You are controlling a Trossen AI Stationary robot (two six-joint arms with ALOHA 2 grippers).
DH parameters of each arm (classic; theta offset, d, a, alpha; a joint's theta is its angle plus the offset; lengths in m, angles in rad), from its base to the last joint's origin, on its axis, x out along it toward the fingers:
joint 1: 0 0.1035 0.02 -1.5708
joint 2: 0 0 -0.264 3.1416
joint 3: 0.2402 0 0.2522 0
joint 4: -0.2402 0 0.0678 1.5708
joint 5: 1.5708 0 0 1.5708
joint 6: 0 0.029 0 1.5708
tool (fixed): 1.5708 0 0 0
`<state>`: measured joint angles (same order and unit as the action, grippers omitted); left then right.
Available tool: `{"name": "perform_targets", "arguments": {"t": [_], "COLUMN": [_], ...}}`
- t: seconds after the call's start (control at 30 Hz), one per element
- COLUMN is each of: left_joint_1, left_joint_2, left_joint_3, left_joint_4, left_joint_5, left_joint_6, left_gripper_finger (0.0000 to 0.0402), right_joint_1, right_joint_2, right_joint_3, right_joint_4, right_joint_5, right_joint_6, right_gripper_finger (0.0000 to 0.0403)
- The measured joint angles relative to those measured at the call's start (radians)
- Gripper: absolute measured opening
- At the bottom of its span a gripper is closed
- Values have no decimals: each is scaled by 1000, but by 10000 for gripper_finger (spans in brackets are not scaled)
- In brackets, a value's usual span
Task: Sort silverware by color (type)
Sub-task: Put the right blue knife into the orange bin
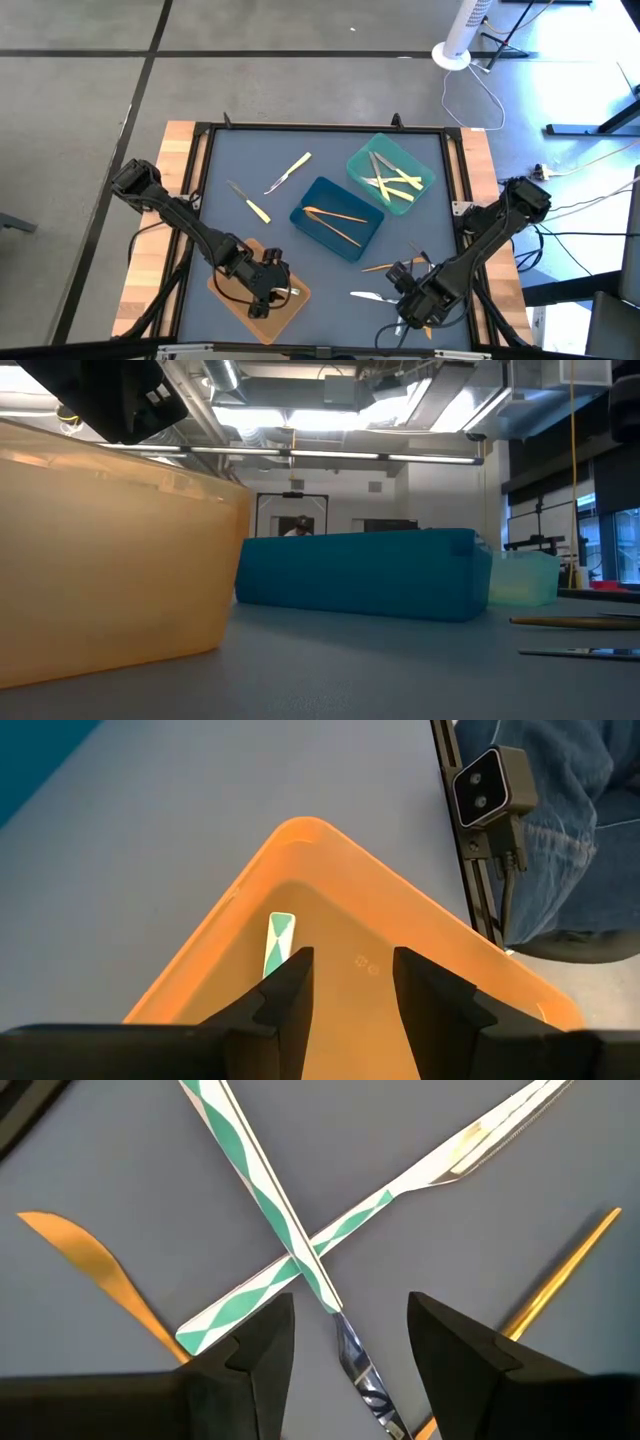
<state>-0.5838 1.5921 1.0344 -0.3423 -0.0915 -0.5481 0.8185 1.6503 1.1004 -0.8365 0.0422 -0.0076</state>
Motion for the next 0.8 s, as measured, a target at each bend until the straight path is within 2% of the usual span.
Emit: {"name": "perform_targets", "arguments": {"t": [0.5,0.63,0.8], "left_joint_1": [2,4,4], "left_joint_2": [0,0,0], "left_joint_3": [0,0,0], "left_joint_4": [-1,-3,-6], "left_joint_5": [0,0,0], "left_joint_6": [159,166,166], "left_gripper_finger": [133,133,133], "right_joint_1": [-1,1,-1], "right_joint_2": [43,78,115], "right_joint_3": [0,0,0], "right_joint_4": [4,20,31], "right_joint_5": [-38,-61,-34], "right_joint_6": [3,3,-1], "right_gripper_finger": [184,184,184]}}
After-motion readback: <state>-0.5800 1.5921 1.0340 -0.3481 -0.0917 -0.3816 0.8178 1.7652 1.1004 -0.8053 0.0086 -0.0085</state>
